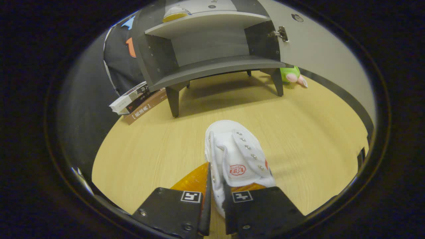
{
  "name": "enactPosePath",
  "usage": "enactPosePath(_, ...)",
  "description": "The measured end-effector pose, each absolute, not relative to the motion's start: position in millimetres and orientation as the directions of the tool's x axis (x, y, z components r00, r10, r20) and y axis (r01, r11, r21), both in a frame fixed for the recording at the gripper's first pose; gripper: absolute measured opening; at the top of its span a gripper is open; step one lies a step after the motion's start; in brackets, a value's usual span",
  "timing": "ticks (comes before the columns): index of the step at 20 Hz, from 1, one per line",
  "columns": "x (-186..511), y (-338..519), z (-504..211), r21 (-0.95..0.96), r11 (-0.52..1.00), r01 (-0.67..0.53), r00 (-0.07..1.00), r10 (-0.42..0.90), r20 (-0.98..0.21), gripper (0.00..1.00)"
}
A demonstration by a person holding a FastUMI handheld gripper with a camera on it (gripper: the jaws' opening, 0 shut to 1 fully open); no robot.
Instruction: Open the shoe cabinet door, grab the shoes and put them into the shoe cabinet, then close the shoe cabinet door.
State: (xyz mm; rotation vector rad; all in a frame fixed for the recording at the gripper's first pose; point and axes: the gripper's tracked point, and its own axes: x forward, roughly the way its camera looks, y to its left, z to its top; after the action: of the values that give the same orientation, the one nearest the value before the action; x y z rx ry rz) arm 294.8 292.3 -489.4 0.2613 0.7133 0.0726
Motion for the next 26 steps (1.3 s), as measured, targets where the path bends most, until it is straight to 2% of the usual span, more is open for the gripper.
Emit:
enactPosePath(1,295.7,291.1,-487.3,0.238,0.971,0.008,0.758,0.149,-0.635,0.15)
enactPosePath(4,298.5,290.5,-472.3,0.191,0.981,-0.045,0.771,0.156,-0.618,0.09)
enactPosePath(11,296.6,273.8,-422.7,0.164,0.985,-0.048,0.8,0.137,-0.585,0.09)
enactPosePath(17,311.2,258.8,-301.7,0.122,0.99,-0.066,0.877,0.116,-0.465,0.09)
enactPosePath(26,373.9,237.1,-145.4,0.038,0.992,-0.117,0.956,0.123,-0.264,0.09)
